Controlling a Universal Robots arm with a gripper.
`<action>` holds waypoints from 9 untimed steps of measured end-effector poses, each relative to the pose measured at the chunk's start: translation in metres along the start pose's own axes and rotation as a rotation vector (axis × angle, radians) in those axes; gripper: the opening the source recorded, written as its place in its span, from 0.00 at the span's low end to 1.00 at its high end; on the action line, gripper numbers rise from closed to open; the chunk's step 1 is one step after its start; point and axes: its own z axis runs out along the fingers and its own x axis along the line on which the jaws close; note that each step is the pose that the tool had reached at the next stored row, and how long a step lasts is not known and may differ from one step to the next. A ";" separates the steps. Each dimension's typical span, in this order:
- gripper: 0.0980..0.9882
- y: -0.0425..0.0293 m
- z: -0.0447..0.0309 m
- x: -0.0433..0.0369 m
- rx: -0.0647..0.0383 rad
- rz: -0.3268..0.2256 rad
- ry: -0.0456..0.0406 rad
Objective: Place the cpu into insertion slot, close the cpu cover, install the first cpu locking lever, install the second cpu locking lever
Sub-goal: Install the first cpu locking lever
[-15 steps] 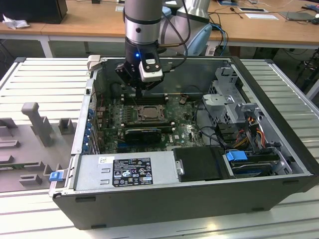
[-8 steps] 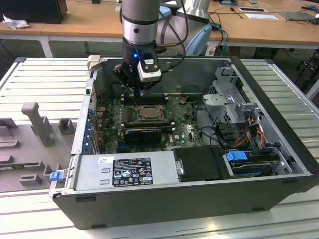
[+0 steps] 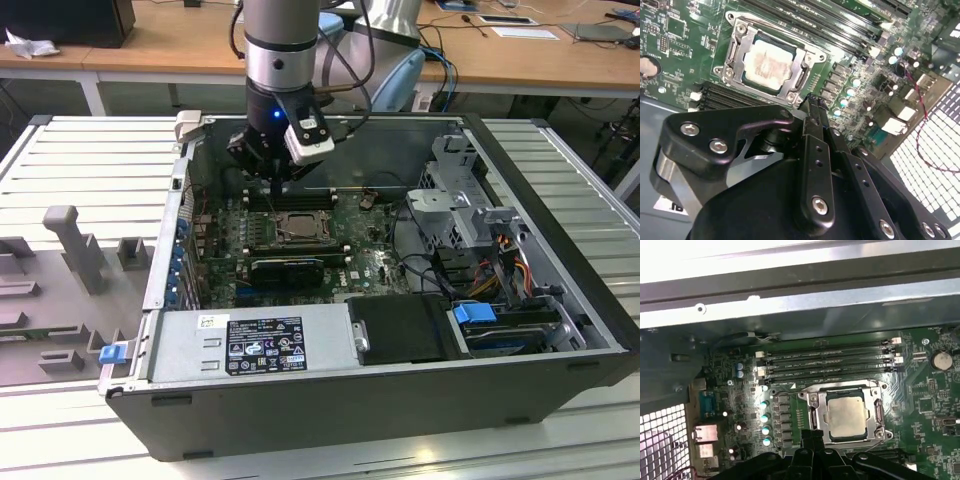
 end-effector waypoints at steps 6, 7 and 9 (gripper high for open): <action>0.01 -0.0016 0.0024 0.0160 -0.005 -0.006 -0.0006; 0.01 -0.0017 0.0033 0.0163 -0.006 -0.016 -0.0003; 0.01 -0.0019 0.0045 0.0173 -0.005 -0.042 0.0007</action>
